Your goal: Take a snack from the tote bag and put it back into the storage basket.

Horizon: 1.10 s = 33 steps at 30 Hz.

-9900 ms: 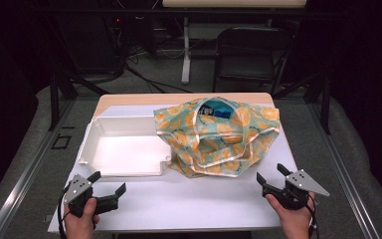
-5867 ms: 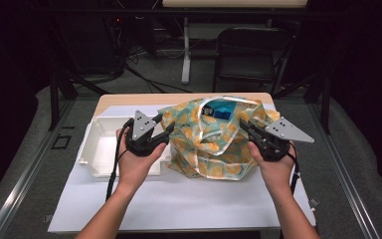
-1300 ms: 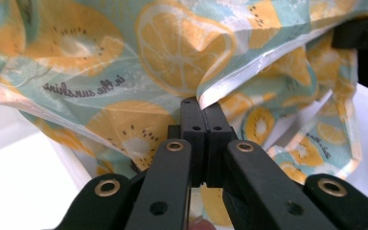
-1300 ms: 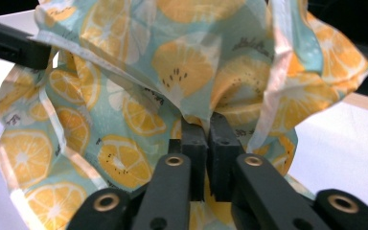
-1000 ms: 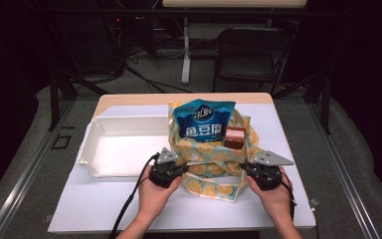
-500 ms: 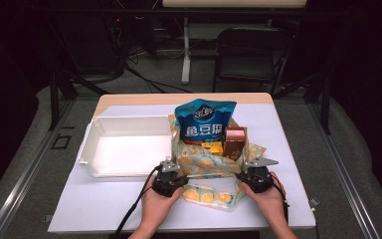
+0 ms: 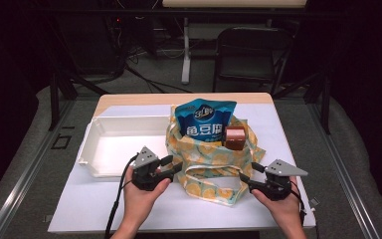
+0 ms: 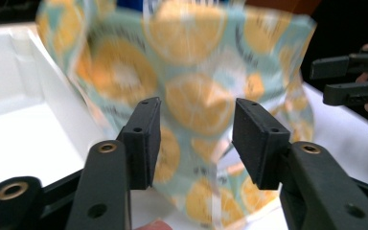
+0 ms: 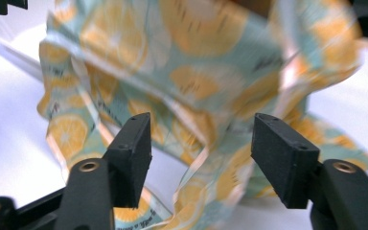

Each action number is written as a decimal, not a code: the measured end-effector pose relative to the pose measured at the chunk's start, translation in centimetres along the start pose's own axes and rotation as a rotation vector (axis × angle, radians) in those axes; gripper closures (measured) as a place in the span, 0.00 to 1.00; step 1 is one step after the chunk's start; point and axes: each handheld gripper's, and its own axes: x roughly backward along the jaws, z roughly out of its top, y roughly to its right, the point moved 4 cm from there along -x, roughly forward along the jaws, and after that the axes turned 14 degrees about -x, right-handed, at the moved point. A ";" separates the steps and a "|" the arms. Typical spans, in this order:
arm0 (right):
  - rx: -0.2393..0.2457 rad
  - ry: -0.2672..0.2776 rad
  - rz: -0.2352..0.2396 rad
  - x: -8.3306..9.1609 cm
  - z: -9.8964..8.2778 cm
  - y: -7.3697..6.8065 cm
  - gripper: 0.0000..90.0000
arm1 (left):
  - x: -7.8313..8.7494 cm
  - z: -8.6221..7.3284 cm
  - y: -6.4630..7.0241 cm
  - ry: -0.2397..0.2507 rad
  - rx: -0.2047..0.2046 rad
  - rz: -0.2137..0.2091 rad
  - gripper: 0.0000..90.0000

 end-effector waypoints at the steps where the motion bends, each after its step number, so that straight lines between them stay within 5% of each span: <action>1: -0.002 0.018 -0.003 0.4 0.4 0.1 0.42 | 0.1 0.3 -0.2 0.004 -0.003 0.013 0.56; 5: -0.030 0.086 -0.031 1.0 2.2 0.9 0.40 | -0.5 2.2 -1.0 0.015 -0.026 0.057 0.47; 10: -0.042 0.138 -0.079 0.3 4.8 1.7 0.39 | -1.8 4.7 -1.3 0.008 -0.025 0.037 0.38; 16: -0.056 0.125 -0.107 -1.7 5.7 2.5 0.42 | -4.0 4.6 -0.8 -0.072 -0.056 0.048 0.29; 17: -0.057 0.118 -0.106 -1.9 5.7 2.6 0.45 | -4.2 4.4 -0.8 -0.086 -0.066 0.064 0.32; 18: -0.058 0.107 -0.098 -2.3 5.6 2.8 0.53 | -4.5 4.3 -0.9 -0.090 -0.069 0.075 0.49; 20: -0.060 0.100 -0.090 -2.5 5.5 2.9 0.57 | -4.7 4.1 -1.1 -0.103 -0.071 0.075 0.56; 22: -0.056 0.091 -0.088 -2.7 5.4 3.1 0.71 | -4.9 4.0 -1.4 -0.115 -0.084 0.070 0.85; 24: -0.054 0.077 -0.095 -3.0 5.4 3.2 0.81 | -5.0 3.7 -1.5 -0.129 -0.097 0.055 1.00; 27: -0.049 0.078 -0.136 -3.2 5.5 3.4 1.00 | -4.9 3.2 -1.4 -0.151 -0.133 0.045 1.00; 33: -0.033 0.081 -0.150 -3.9 5.9 3.3 1.00 | -4.6 1.1 -1.3 -0.166 -0.107 0.038 1.00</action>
